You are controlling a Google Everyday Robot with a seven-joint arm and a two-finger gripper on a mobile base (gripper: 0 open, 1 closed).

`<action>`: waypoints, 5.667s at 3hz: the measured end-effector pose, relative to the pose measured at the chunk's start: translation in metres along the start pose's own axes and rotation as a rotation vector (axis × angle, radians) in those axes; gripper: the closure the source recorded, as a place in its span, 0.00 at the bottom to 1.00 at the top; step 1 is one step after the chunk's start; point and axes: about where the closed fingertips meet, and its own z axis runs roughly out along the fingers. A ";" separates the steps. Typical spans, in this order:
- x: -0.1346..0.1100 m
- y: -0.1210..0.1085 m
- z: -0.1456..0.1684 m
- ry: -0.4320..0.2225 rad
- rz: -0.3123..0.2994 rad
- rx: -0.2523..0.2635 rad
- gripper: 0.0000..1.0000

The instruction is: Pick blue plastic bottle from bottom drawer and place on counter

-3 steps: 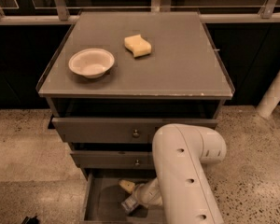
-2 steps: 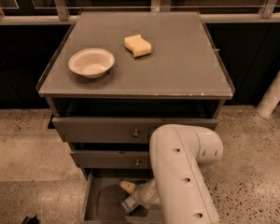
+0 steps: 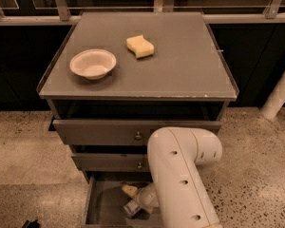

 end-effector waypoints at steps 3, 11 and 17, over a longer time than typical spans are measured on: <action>0.006 0.000 0.029 0.035 0.009 0.065 0.00; 0.023 0.027 0.003 0.118 -0.078 -0.023 1.00; 0.023 -0.016 -0.208 0.134 -0.286 -0.280 1.00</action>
Offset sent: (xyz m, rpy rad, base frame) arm 0.0100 0.0180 -0.0202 -0.0233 0.0527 0.0209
